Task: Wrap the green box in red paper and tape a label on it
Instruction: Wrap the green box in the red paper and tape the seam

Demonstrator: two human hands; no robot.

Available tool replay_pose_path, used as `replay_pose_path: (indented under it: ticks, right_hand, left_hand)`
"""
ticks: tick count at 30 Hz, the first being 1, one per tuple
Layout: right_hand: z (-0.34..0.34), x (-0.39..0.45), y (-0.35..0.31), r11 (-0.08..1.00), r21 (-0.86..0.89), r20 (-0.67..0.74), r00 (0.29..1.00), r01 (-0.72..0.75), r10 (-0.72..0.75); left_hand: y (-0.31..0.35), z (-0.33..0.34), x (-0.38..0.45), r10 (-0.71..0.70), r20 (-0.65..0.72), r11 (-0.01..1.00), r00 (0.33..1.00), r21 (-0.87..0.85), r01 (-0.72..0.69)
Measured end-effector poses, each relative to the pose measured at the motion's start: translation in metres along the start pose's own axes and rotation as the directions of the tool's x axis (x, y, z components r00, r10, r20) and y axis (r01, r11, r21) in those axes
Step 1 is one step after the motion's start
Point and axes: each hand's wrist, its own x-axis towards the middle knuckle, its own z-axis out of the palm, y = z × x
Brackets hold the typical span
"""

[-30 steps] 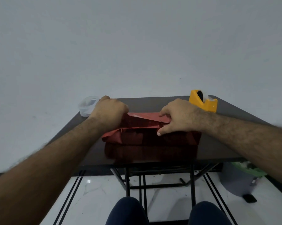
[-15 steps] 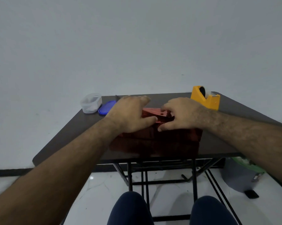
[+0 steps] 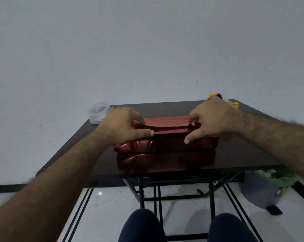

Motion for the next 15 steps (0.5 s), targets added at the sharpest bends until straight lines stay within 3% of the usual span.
replay_pose_path:
  ticks: [1,3,5,9,12,15]
  right_hand:
    - [-0.001,0.000,0.004,0.989,0.140,-0.029,0.998,-0.042,0.047]
    - [-0.004,0.001,0.011,0.856,0.494,-0.046,0.978,-0.154,0.202]
    - [-0.004,0.012,0.022,0.713,0.652,0.010,0.942,-0.260,0.335]
    - [0.000,0.036,0.040,0.604,0.626,0.214,0.854,-0.493,0.475]
    - [0.006,0.052,0.048,0.407,0.574,0.459,0.691,-0.710,0.558]
    - [0.015,0.067,0.057,0.303,0.469,0.633,0.555,-0.830,0.540]
  left_hand:
    - [0.005,-0.002,0.002,0.005,0.004,1.000,1.000,0.000,-0.005]
    - [0.026,0.000,0.012,0.028,0.037,0.999,0.999,0.028,-0.029]
    - [0.053,0.008,0.025,0.033,0.119,0.995,0.992,0.092,-0.044]
    - [0.098,0.040,0.037,0.069,0.191,0.976,0.979,0.192,-0.106]
    - [0.108,0.062,0.032,0.102,0.115,0.951,0.988,0.278,-0.131]
    - [0.108,0.074,0.026,0.069,0.070,0.956,0.995,0.279,-0.086]
